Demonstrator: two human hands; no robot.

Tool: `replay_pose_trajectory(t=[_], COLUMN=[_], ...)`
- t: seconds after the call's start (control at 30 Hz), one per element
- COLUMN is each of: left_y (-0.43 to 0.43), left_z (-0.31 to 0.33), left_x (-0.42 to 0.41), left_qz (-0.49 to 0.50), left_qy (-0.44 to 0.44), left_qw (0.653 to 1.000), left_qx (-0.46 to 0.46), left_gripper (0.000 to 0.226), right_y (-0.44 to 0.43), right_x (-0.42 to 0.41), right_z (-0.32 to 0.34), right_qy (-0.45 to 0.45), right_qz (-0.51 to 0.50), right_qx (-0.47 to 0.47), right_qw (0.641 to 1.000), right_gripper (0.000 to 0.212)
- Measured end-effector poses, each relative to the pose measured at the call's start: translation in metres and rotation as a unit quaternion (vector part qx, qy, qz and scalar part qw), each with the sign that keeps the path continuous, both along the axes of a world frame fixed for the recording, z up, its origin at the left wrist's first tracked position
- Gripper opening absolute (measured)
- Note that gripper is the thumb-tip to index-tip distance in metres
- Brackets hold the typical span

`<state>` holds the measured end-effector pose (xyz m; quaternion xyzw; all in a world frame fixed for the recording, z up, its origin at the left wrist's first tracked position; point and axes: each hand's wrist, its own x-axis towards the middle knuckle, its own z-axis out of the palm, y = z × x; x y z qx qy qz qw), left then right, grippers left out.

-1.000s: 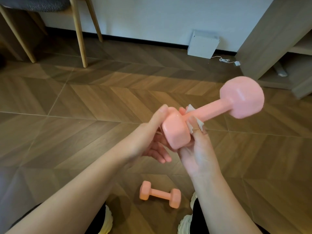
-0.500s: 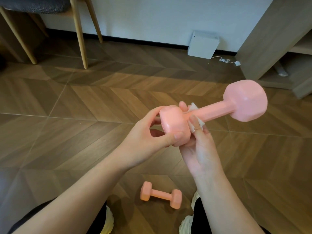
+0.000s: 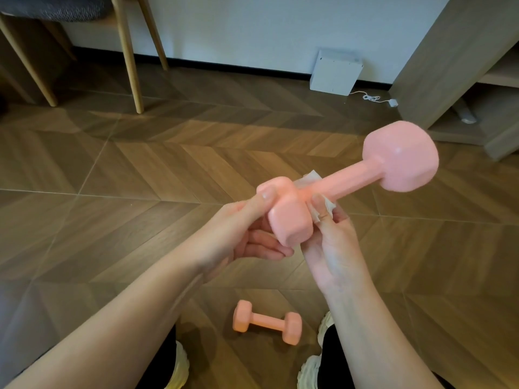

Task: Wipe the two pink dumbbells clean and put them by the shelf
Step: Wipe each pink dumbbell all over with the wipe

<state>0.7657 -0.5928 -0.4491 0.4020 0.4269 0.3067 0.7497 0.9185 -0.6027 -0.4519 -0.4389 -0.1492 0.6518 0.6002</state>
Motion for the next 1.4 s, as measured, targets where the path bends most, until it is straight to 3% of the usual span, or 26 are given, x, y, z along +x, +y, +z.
replay_pose_trajectory(t=[0.13,0.2,0.23,0.37,0.47,0.57,0.63,0.8,0.9,1.0,1.07,1.13,1.2,1.27,1.4], left_y=[0.001,0.000,-0.001,-0.002,-0.003,-0.006,-0.006,-0.004,0.001,0.002,0.003,0.003,0.000,-0.004,-0.007], left_z=[0.006,0.007,0.006,-0.008,-0.016,-0.016,-0.016,-0.013,-0.005,0.004,0.002,-0.004,-0.011,-0.018,-0.026], left_x=[-0.004,-0.003,-0.003,0.000,0.000,0.003,0.004,0.004,0.003,-0.002,-0.003,-0.002,-0.004,-0.004,0.007], left_qz=[-0.065,-0.051,-0.035,0.044,0.063,0.062,0.066,0.070,0.031,-0.043,-0.033,0.002,0.037,0.050,0.110], left_qy=[-0.043,-0.073,-0.076,0.009,0.101,0.146,0.157,0.123,0.053,-0.014,-0.038,-0.022,0.043,0.136,0.233], left_qw=[0.991,0.986,0.988,0.994,0.950,0.913,0.908,0.949,0.993,0.996,0.995,1.000,0.985,0.928,0.803], left_qx=[-0.108,-0.142,-0.128,0.097,0.289,0.375,0.384,0.281,0.104,-0.074,-0.089,-0.007,0.164,0.344,0.538], left_gripper=[0.097,0.091,0.087,0.064,0.070,0.080,0.079,0.069,0.073,0.090,0.084,0.070,0.065,0.072,0.083], right_y=[-0.001,-0.001,-0.001,0.000,-0.001,-0.001,-0.001,0.001,0.002,0.000,0.000,0.000,-0.001,-0.003,-0.004], right_x=[0.000,0.000,0.000,-0.005,-0.005,-0.003,-0.002,0.001,0.000,-0.003,-0.005,-0.006,-0.006,-0.005,-0.003], right_z=[-0.006,-0.007,-0.006,-0.003,-0.002,0.001,0.002,-0.005,-0.010,-0.015,-0.016,-0.012,-0.006,-0.002,0.003], right_qy=[0.008,0.006,0.006,0.030,0.037,0.016,-0.001,0.006,0.020,0.002,0.009,0.027,0.034,0.017,-0.012], right_qz=[0.028,0.035,0.032,0.008,-0.011,-0.016,-0.021,-0.006,-0.005,0.019,0.014,0.005,-0.007,-0.011,-0.010], right_qx=[0.008,0.008,0.007,0.027,0.011,-0.003,-0.010,0.031,0.026,0.019,0.017,0.024,0.010,-0.012,0.000], right_qw=[1.000,0.999,0.999,0.999,0.999,1.000,1.000,0.999,0.999,1.000,1.000,0.999,0.999,1.000,1.000], right_gripper=[0.067,0.075,0.068,0.039,0.040,0.043,0.041,0.053,0.068,0.068,0.077,0.077,0.061,0.053,0.034])
